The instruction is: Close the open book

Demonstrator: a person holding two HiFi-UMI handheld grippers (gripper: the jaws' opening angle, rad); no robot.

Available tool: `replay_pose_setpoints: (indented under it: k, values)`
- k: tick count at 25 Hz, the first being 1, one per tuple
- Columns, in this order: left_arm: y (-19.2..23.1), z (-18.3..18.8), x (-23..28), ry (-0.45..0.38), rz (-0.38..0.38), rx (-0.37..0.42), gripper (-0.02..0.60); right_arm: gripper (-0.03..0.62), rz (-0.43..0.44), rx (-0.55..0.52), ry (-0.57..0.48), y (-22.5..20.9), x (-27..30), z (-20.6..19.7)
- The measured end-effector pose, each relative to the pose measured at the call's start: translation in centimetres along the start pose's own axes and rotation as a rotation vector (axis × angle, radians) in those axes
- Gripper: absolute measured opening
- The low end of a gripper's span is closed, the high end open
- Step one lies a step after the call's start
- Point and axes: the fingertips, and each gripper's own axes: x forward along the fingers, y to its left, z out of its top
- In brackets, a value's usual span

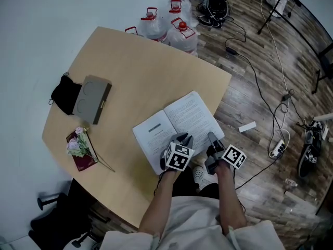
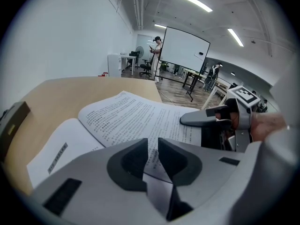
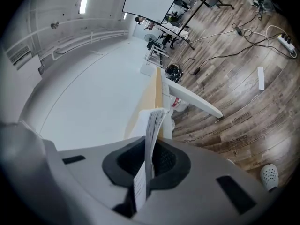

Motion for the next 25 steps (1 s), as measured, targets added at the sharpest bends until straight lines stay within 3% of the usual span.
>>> replay_pose_setpoints:
  k: [3, 7, 13, 18, 23, 25]
  values:
    - [0.1, 0.7, -1.5, -0.064, 0.03, -0.018, 0.08, 0.026, 0.006, -0.006, 0.01, 0.3, -0.2, -0.1]
    - [1.1, 0.4, -4.1, -0.144, 0.096, -0.1, 0.08, 0.026, 0.01, -0.018, 0.007, 0.7, -0.3, -0.1]
    - [2.7, -2.1, -7.2, -0.2, 0.188, -0.199, 0.08, 0.026, 0.02, -0.042, -0.002, 1.4, -0.6, -0.1]
    - [4.2, -3.4, -9.8, -0.222, 0.239, -0.228, 0.078, 0.026, 0.029, -0.055, -0.003, 2.0, -1.0, -0.3]
    - [5.6, -4.0, -12.1, -0.257, 0.285, -0.252, 0.078, 0.026, -0.018, -0.073, 0.0, 2.1, -1.5, -0.3]
    - [5.8, -4.3, -12.9, -0.268, 0.3, -0.267, 0.077, 0.026, 0.007, -0.08, 0.0, 2.6, -1.5, -0.4]
